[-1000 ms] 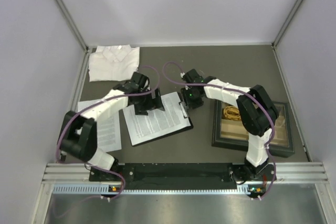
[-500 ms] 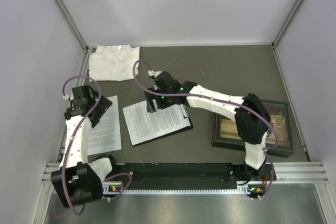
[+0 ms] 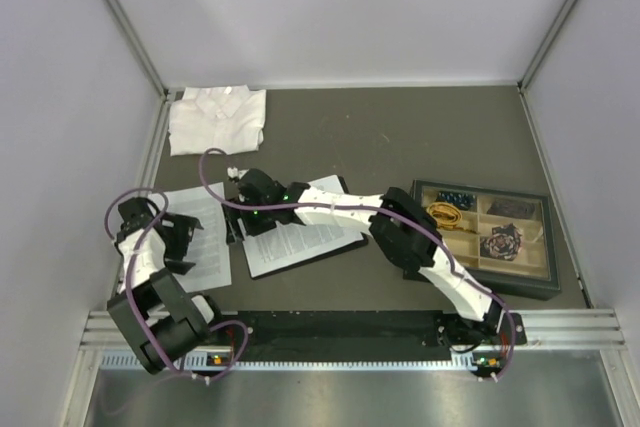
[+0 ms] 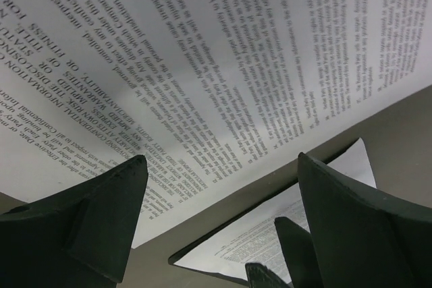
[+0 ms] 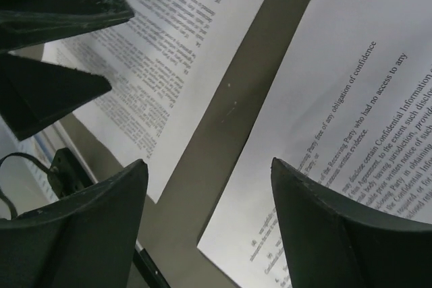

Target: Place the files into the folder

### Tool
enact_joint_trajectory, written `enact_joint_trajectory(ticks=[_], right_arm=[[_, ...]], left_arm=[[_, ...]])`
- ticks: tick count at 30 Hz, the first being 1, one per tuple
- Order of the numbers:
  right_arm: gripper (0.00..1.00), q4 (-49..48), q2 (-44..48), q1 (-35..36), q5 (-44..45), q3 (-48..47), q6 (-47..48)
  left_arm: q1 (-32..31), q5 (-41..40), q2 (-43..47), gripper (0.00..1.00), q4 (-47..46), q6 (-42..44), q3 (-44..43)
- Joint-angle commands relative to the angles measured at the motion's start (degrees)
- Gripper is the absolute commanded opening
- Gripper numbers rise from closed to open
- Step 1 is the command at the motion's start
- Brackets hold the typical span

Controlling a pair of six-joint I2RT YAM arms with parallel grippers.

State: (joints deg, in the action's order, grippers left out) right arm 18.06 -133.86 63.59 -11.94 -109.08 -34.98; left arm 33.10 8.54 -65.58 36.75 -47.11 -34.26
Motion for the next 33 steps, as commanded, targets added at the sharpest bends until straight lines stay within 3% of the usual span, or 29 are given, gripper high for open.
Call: enact_joint_trajectory(ticks=[1,11,18,27,33], right_arm=[[0.71,-1.98,-3.33,0.13,-2.38,-4.73,-3.60],[0.62,1.00,-11.33,0.92,-3.79,-11.15,-8.07],[0.57,6.09,-14.06,1.44,1.65,-12.13,-14.41],[0.57,10.30,-14.06,1.71,7.09,-11.77,-15.03],[0.59,7.42,-6.51,-3.29,9.66,3.85,-14.95]], left_arm=[[2.49,3.59,1.86,0.95,-3.09,-4.03,4.19],[3.02,6.93,-0.42,0.93,-6.43,-7.47,8.07],[3.02,7.99,-0.16,0.92,-7.22,-8.34,10.26],[3.11,9.13,-0.25,0.92,-7.66,-8.00,11.06],[3.11,9.92,-2.44,0.93,-7.31,-4.31,9.39]])
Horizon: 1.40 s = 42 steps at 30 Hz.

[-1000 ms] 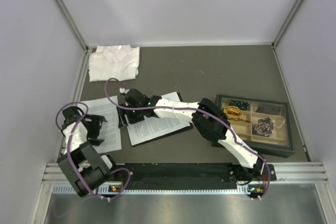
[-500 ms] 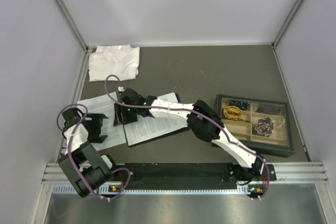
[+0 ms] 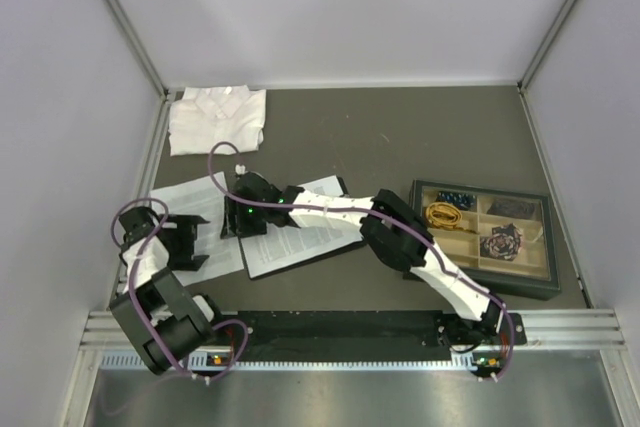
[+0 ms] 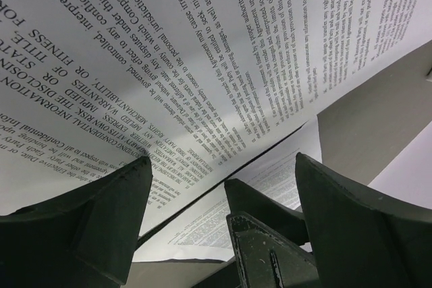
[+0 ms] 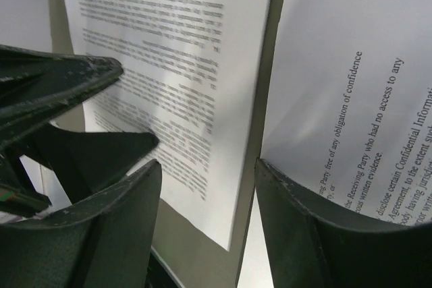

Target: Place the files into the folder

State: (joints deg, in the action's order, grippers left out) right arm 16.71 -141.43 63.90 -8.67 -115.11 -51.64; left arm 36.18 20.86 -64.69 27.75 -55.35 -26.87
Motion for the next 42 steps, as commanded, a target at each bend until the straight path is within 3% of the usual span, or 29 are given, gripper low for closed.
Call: enact_joint_trajectory(ticks=[1,9,13,16,20,26,27,30,42], right_arm=[[0.61,8.60,1.67,-3.95,6.73,10.77,3.72],[0.68,2.11,3.78,-3.78,-1.26,10.26,15.24],[0.72,4.19,5.37,-1.77,1.70,5.17,20.42],[0.72,7.19,5.37,-0.71,4.26,0.33,22.36],[0.70,7.02,4.76,-0.44,4.80,-1.78,22.46],[0.58,4.57,1.77,0.35,3.75,-3.98,21.49],[0.52,4.73,1.16,0.35,3.57,-4.59,21.14],[0.48,7.62,-2.18,0.44,3.39,-8.90,20.26],[0.63,10.36,-6.84,0.88,0.85,-8.47,11.92]], left_arm=[[-0.06,-1.54,-3.69,0.93,1.43,4.46,1.83],[-0.41,-1.88,-0.46,0.92,3.98,13.25,-4.14],[-0.85,-2.84,3.25,0.89,4.60,12.99,-6.61],[-1.91,-4.60,1.06,0.85,4.69,12.38,-8.81],[-1.99,-5.92,-2.02,0.83,3.46,11.06,-10.39],[-2.08,-8.03,-5.35,0.83,-0.32,7.98,-8.38],[-2.00,-8.03,-7.19,0.84,-0.76,7.63,-7.94],[-2.00,-7.15,-10.45,0.83,-1.91,6.92,-6.53],[-2.08,-4.70,-9.93,0.80,-3.14,4.20,-1.34]])
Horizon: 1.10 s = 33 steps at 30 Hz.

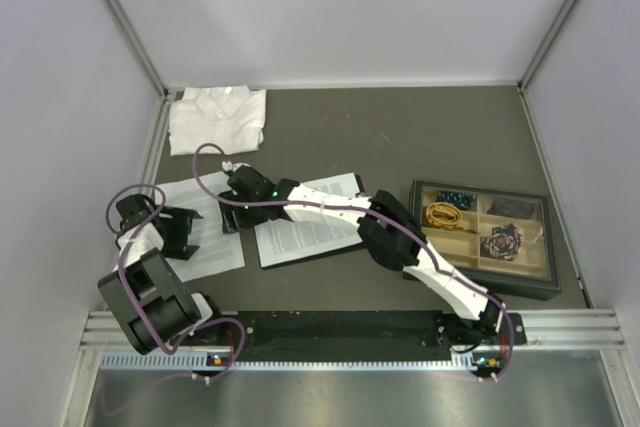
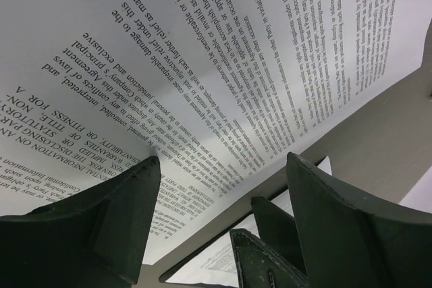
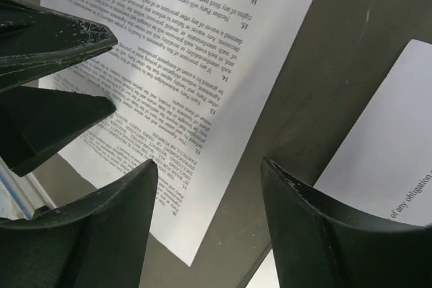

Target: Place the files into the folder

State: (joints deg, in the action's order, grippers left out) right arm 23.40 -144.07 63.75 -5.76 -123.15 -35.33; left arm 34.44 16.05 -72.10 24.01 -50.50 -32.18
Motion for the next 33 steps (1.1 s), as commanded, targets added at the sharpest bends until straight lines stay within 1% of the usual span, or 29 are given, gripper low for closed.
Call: enact_joint_trajectory(ticks=[1,8,11,15,19,24,28,33], right_arm=[[0.64,3.06,-4.46,1.12,-4.06,-0.33,-5.35],[0.69,0.51,-4.29,0.68,-7.68,-0.07,-7.03],[0.71,-2.30,-3.41,-0.11,-9.88,1.59,-7.73],[0.73,-6.95,-1.66,-1.86,-14.09,3.97,-8.79],[0.75,-15.20,0.02,-4.24,-17.88,8.01,-12.82],[0.76,-16.36,-3.05,-5.12,-19.37,4.95,-13.97],[0.77,-20.40,-4.81,-5.12,-20.87,4.41,-16.35],[0.81,-21.55,-5.43,-5.12,-19.90,3.10,-15.12]], left_arm=[[-0.25,0.20,-2.61,0.80,0.69,-0.48,4.06],[-0.33,1.44,-1.91,0.80,1.48,-0.39,3.89],[-0.25,1.61,-1.47,0.80,1.66,-0.21,3.80],[-0.33,2.05,-1.91,0.80,1.65,0.05,3.80],[-0.33,2.93,-2.35,0.80,1.83,0.23,3.88],[-0.33,3.10,-2.26,0.80,1.65,-0.12,3.62],[-0.25,3.90,-2.26,0.80,1.57,-0.48,3.62],[-0.25,4.34,-2.70,0.80,0.87,-0.83,3.97]])
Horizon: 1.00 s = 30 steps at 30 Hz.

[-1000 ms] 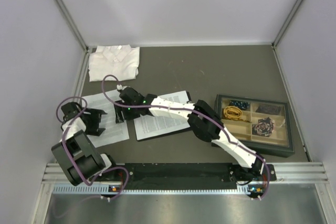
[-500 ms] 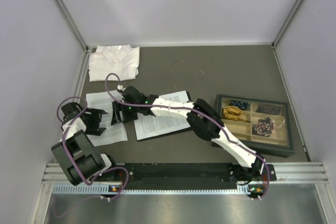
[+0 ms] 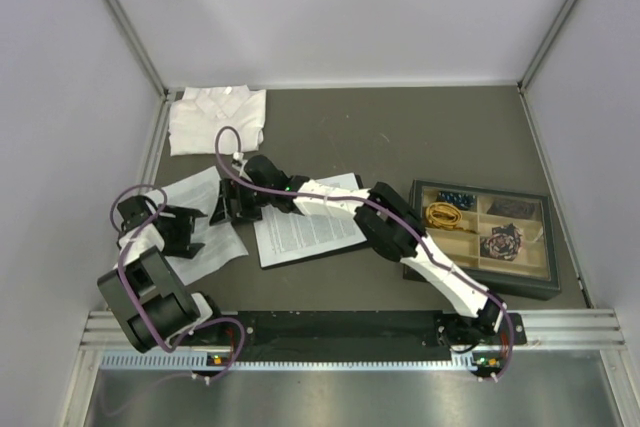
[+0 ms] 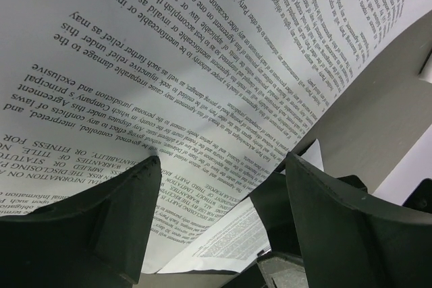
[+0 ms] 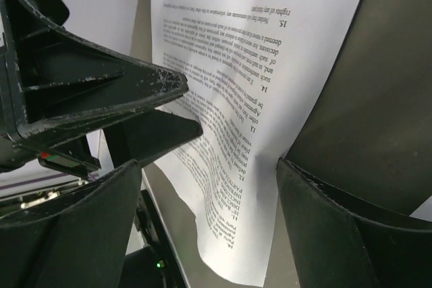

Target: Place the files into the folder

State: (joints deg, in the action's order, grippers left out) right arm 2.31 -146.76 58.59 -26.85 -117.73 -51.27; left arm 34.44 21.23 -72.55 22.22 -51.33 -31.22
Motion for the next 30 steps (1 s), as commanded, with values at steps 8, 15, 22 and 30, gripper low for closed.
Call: enact_joint_trajectory(ticks=[8,15,22,30], right_arm=[[0.79,-9.32,-2.75,0.21,-2.32,2.24,-4.45],[0.74,-16.62,4.89,-0.05,-3.56,13.13,-5.77],[0.65,-16.11,7.54,-1.28,-2.94,15.87,-3.59],[0.05,-0.83,7.01,-1.11,-0.57,8.76,7.04]], left_arm=[[-0.25,2.66,-4.44,0.80,-0.06,-1.14,4.41],[-0.33,4.25,-4.18,0.80,-0.33,-2.02,5.21],[-0.25,3.91,-2.07,0.80,2.21,-1.05,3.19],[-0.86,0.21,6.35,0.83,5.82,3.95,-2.86]])
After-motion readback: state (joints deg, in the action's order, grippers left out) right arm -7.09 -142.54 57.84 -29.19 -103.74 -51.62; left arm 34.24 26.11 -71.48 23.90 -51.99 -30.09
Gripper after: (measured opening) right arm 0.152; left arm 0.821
